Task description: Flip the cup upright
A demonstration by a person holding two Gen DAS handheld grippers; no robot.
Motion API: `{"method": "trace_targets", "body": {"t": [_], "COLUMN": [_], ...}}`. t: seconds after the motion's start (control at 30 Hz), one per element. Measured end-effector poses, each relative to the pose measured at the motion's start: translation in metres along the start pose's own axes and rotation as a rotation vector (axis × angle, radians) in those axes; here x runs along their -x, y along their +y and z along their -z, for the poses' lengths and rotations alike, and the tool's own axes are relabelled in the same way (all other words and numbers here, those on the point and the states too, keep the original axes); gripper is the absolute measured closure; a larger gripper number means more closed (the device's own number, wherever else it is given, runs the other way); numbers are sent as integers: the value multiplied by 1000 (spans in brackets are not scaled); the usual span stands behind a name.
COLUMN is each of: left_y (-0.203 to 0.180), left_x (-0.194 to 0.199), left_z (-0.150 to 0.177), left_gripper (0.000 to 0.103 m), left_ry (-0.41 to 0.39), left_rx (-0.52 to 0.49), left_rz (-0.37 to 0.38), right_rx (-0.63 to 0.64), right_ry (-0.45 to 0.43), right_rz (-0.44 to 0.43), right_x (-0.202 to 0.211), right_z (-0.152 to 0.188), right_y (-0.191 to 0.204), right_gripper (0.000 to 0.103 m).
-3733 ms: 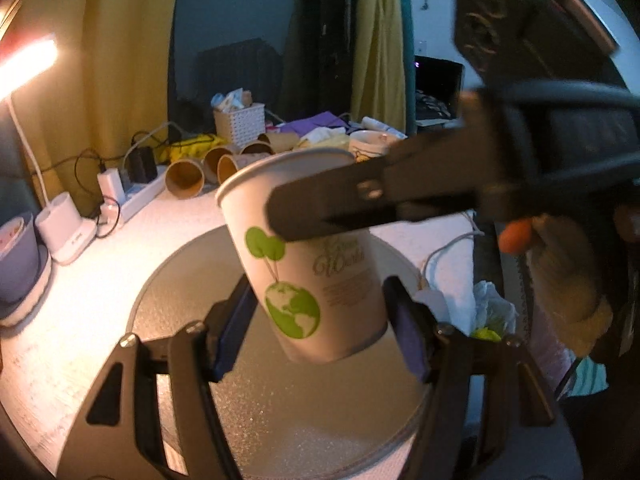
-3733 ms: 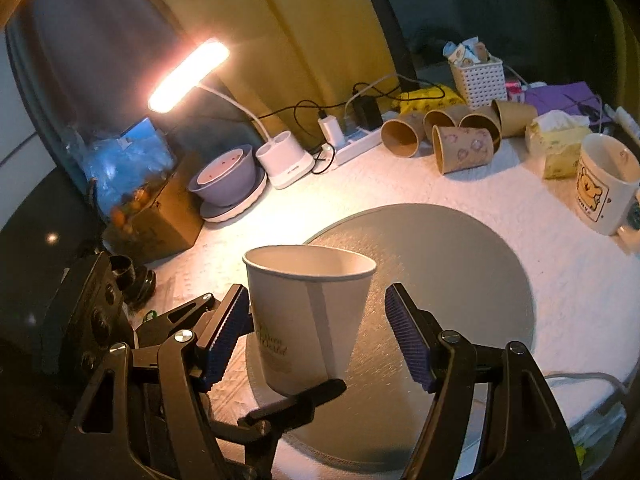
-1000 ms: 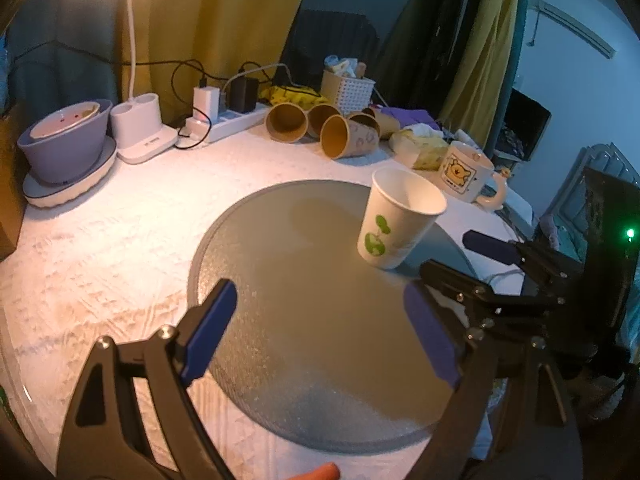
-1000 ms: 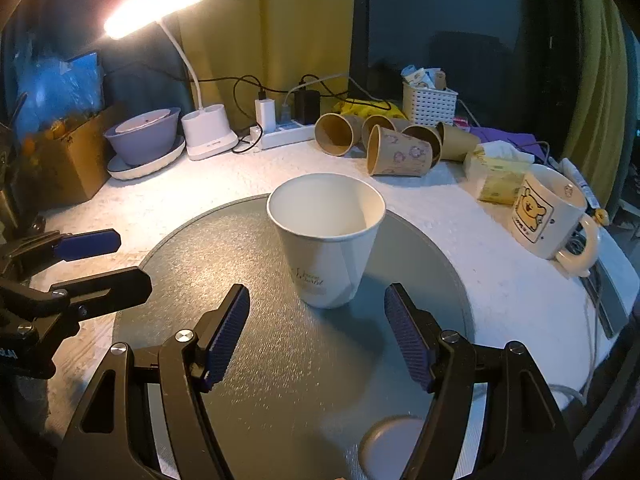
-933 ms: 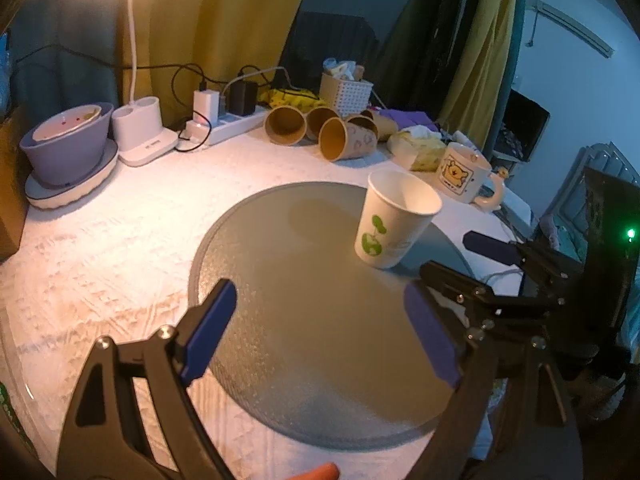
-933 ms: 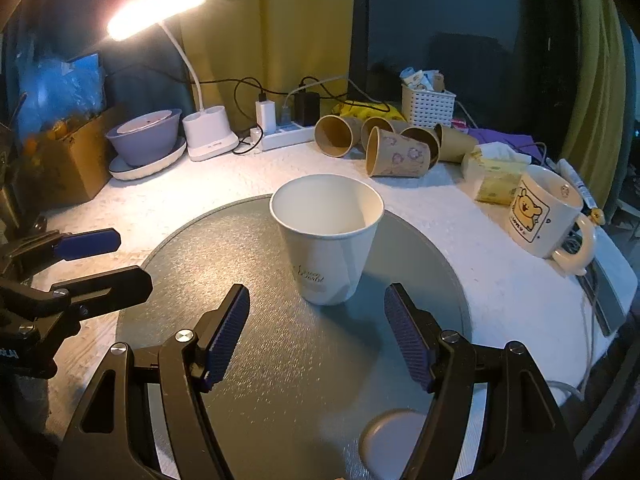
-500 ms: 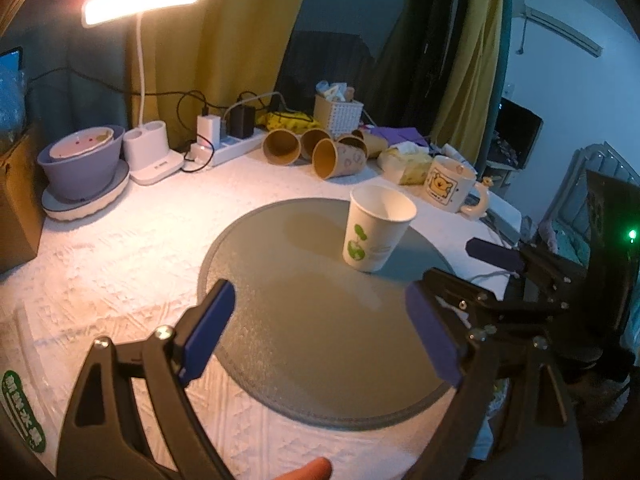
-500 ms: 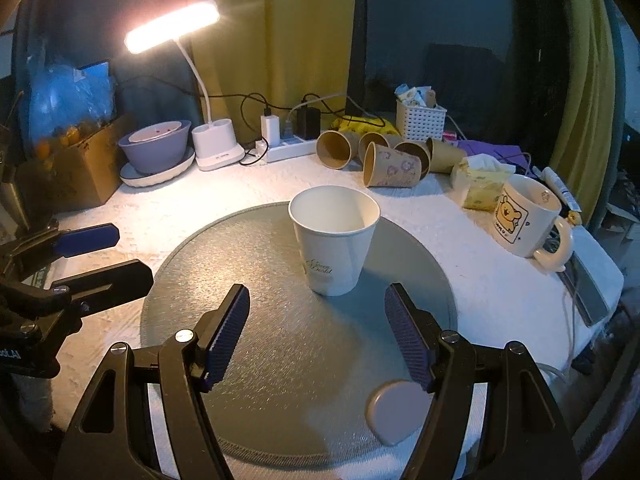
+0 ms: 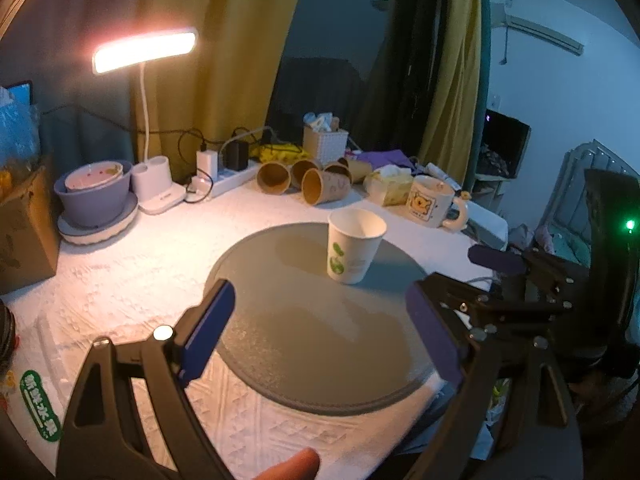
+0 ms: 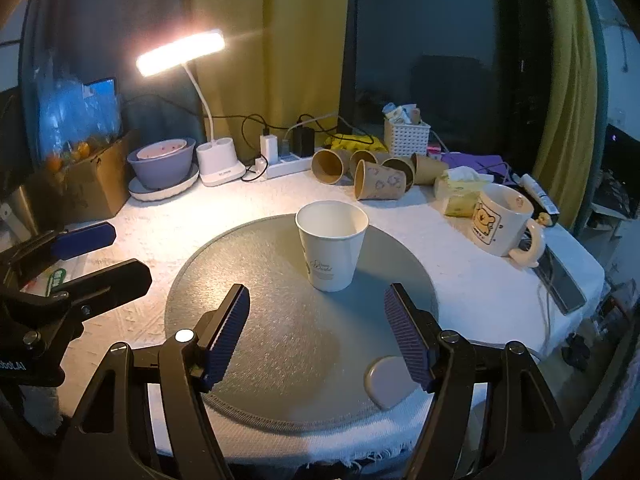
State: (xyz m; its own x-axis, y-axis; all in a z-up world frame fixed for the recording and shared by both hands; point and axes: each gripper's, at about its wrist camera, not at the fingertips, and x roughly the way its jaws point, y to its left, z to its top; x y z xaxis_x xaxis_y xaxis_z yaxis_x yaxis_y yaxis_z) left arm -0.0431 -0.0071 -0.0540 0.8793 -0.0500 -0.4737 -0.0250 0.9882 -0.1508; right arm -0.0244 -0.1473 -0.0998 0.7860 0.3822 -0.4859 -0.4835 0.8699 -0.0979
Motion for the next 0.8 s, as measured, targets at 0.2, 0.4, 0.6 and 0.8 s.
{"method": "trace_targets", "body": {"t": [0.2,0.4,0.6,0.8], "left_y": [-6,-13,-21,-26], "left_x": [21,41,56,67], "left_z": [-5,-12,-18,-23], "left_gripper": [14,14,14,14], "left_ry": [-51,-103,-141,-174], "left_rx": [-17,-32,-51,-59], "left_rz": [-12,-24,-25,-18], "right_rx": [-4,-5,-14,-28], "right_ry": [-22,-52,-77,-103], "right_rz": [18,30,42,56], "right_x": [23,47,67,84], "right_z": [-1,-7,-11,-16], "right_y": [4,7,7,5], "right_gripper": [30,30,30,30]}}
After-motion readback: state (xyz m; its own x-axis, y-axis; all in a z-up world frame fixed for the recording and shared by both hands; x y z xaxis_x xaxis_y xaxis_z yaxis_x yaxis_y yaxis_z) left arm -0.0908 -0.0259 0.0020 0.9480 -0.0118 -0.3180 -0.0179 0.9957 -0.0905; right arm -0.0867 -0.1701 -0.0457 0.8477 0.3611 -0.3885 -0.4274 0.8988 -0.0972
